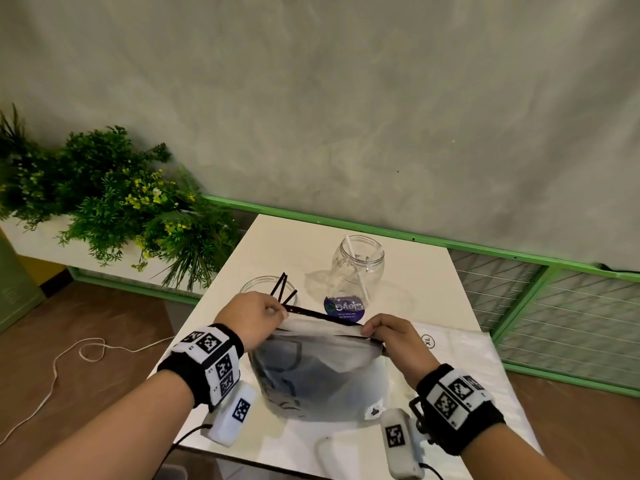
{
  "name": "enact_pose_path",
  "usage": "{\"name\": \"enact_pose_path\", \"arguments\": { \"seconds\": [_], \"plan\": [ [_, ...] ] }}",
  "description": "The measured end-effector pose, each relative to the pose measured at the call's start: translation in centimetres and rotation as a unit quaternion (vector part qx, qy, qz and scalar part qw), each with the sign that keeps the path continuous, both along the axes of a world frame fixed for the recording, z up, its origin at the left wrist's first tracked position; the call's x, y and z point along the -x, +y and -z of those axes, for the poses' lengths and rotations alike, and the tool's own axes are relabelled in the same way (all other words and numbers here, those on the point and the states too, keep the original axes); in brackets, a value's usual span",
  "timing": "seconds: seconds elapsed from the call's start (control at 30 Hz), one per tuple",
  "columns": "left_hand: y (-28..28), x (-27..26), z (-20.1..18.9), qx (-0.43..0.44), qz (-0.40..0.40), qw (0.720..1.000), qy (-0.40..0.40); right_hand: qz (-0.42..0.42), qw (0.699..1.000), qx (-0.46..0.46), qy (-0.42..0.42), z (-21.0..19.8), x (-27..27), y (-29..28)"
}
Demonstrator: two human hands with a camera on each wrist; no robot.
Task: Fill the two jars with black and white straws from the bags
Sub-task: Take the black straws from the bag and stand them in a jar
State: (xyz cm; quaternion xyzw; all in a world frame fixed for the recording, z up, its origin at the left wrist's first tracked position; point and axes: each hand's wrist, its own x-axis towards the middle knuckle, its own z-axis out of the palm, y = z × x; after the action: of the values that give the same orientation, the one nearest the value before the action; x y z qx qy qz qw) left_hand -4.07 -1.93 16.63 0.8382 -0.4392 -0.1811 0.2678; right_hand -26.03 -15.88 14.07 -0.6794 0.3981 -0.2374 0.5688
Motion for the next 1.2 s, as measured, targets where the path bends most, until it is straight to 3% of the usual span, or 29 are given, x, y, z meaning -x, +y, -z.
{"name": "enact_pose_path", "arguments": {
  "seconds": [0.1,0.23,0.3,0.37,0.5,0.67,0.7,0.83,0.93,1.0,1.03,1.1,1.2],
  "plan": [
    [0.0,-0.6,0.4,-0.047,0.030,0.998,0.004,0.028,0.994,-0.102,-0.034,0.3,0.2,0.3],
    [0.0,-0.6,0.8,-0.086,0.069,0.994,-0.015,0.057,0.990,-0.123,-0.042,0.5,0.1,0.4],
    [-0.1,-0.3,0.7,-0.044,0.072,0.996,-0.037,0.038,0.998,-0.053,-0.007,0.8,-0.1,0.5],
    [-0.3,0.0,0.5,0.021,0.068,0.997,-0.038,-0.014,0.994,0.094,0.055,1.4,0.0,0.5],
    [-0.4,0.4,0.1,0.084,0.045,0.990,0.102,-0.085,0.918,0.370,0.111,2.2,0.9,0.5],
    [-0.6,1.0,1.1,0.104,0.001,0.984,0.143,-0.199,0.806,0.522,0.196,1.3,1.4,1.8],
    [-0.7,1.1,1.6,0.110,-0.009,0.981,0.158,-0.218,0.799,0.514,0.223,1.3,1.5,1.8],
    [-0.6,1.2,2.4,0.068,0.000,0.989,0.130,-0.165,0.860,0.402,0.269,1.3,0.9,1.7],
    [-0.5,1.5,1.8,0.033,0.035,0.999,-0.013,-0.182,0.851,0.375,0.319,1.8,0.5,1.8],
    [0.1,2.4,0.3,0.045,0.061,0.985,-0.153,-0.206,0.870,0.319,0.313,2.4,0.3,1.7],
    [0.5,3.2,-0.5,0.048,0.097,0.977,-0.185,-0.209,0.884,0.295,0.297,2.9,0.3,1.5],
    [1.3,4.8,-1.4,-0.002,0.198,0.954,-0.224,-0.197,0.900,0.282,0.267,3.6,0.0,1.0],
    [2.3,5.9,0.1,-0.161,0.293,0.913,-0.234,-0.159,0.916,0.279,0.242,4.3,-0.4,0.4]
  ]
}}
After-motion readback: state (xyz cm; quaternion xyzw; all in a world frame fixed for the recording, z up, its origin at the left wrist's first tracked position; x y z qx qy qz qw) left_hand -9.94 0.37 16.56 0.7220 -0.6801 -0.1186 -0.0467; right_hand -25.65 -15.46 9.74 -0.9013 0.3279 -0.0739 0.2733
